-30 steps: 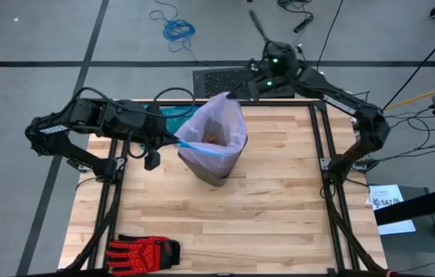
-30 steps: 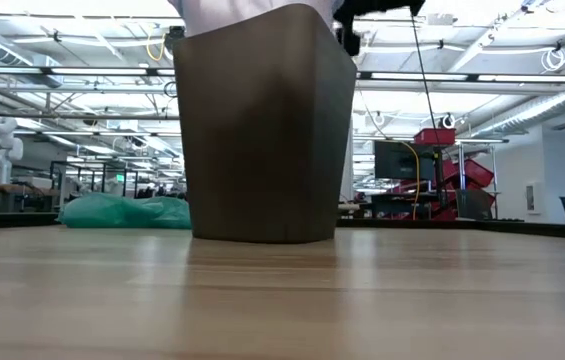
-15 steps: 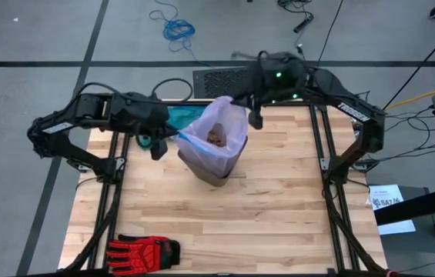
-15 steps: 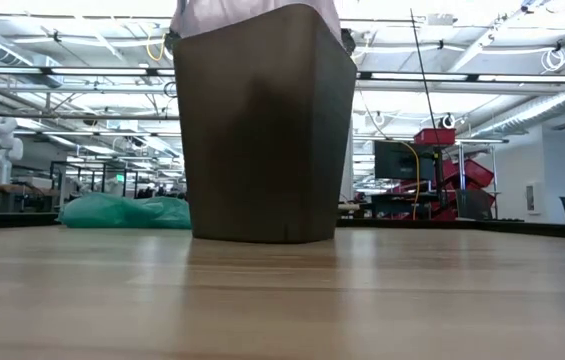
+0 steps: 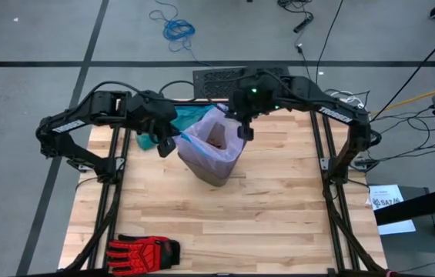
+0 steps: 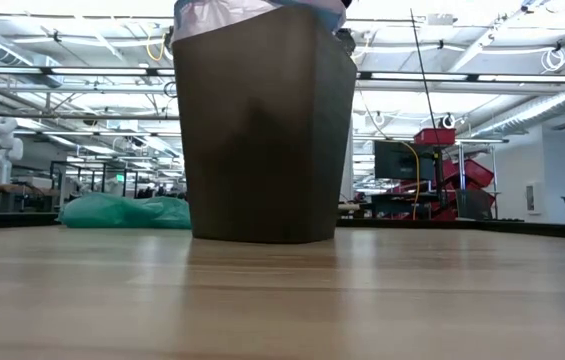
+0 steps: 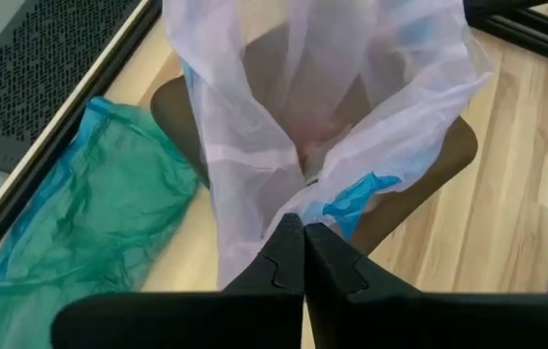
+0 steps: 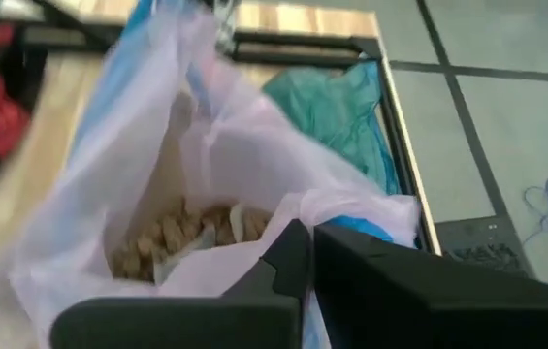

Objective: Place trash/remove bag and relplace
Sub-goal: Remove the pink trash bag from the black trash bin

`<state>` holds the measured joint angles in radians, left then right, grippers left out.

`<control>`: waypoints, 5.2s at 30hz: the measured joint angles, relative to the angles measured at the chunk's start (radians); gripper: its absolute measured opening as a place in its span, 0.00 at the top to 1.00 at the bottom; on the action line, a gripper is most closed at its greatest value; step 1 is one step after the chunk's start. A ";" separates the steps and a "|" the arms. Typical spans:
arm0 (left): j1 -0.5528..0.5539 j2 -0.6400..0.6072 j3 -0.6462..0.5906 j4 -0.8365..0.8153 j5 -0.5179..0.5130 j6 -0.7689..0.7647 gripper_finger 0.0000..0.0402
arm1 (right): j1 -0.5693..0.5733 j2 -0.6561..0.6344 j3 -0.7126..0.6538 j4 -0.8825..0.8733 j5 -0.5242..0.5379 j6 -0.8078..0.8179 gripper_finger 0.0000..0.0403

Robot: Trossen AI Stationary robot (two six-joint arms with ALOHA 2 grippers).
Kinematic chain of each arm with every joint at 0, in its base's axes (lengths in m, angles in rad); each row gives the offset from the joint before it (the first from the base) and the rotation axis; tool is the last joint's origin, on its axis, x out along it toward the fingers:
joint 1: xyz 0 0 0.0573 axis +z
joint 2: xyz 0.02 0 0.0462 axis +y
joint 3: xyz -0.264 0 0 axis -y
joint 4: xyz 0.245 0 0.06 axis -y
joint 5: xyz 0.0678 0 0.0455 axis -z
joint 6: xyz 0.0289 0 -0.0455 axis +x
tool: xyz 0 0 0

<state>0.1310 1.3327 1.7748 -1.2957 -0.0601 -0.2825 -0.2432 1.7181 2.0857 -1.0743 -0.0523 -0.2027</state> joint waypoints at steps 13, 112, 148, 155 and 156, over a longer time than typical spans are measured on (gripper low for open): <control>0.000 0.000 0.000 -0.002 0.034 0.005 0.97 | -0.107 -0.145 0.000 -0.080 -0.087 0.373 0.58; 0.277 0.171 0.182 0.361 0.570 0.176 0.57 | -0.059 0.049 0.203 -0.166 -0.473 0.205 1.00; 0.278 0.219 0.180 0.423 0.530 0.325 1.00 | -0.012 0.041 0.203 -0.153 -0.264 0.231 0.91; 0.281 0.202 0.180 0.414 0.499 0.308 1.00 | -0.018 0.041 0.203 -0.142 -0.275 0.254 0.67; 0.281 0.204 0.180 0.406 0.499 0.309 1.00 | -0.018 0.041 0.203 -0.139 -0.295 0.228 0.64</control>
<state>0.4122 1.5368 1.9553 -0.8895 0.4389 0.0261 -0.2611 1.7596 2.2887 -1.2135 -0.3475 0.0255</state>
